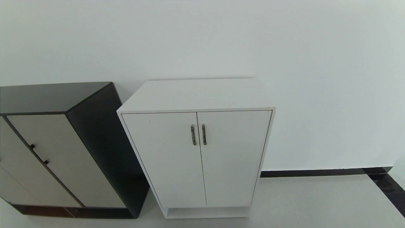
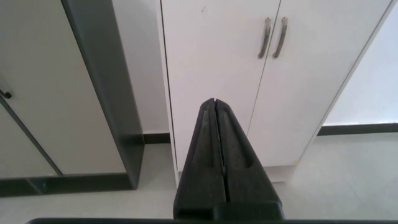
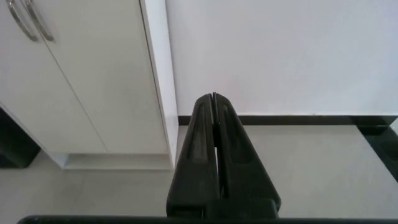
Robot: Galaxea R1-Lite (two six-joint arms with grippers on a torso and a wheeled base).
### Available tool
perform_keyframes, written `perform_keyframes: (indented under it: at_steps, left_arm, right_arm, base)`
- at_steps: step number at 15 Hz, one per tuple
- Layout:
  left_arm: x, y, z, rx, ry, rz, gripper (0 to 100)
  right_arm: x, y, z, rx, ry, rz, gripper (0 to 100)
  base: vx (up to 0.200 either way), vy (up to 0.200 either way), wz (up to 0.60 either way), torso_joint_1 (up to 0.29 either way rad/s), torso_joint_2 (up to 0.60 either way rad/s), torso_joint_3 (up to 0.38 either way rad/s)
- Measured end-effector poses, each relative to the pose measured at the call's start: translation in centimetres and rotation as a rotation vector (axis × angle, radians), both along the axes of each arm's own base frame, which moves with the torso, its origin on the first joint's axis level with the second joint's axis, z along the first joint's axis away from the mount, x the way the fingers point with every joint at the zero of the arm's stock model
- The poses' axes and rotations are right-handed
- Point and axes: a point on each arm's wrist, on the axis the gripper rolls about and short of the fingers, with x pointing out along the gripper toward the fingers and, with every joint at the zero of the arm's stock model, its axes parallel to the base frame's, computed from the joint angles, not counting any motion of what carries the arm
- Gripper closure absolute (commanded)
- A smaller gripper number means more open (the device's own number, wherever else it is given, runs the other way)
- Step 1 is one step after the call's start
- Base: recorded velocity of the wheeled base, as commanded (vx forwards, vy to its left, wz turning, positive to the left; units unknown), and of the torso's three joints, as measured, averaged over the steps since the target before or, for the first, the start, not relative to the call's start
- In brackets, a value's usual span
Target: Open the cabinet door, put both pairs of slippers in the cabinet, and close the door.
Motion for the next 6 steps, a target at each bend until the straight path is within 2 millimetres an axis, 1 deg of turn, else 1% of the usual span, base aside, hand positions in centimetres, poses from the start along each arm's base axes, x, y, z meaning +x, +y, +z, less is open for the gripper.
perform_keyframes:
  at_steps: [6]
  left_arm:
    - [0.0, 0.0, 0.0, 0.003, 0.0, 0.001, 100]
  right_arm:
    - [-0.26, 0.01, -0.06, 0.003, -0.036, -0.006, 100]
  base:
    - [0.0, 0.0, 0.0, 0.0, 0.0, 0.0]
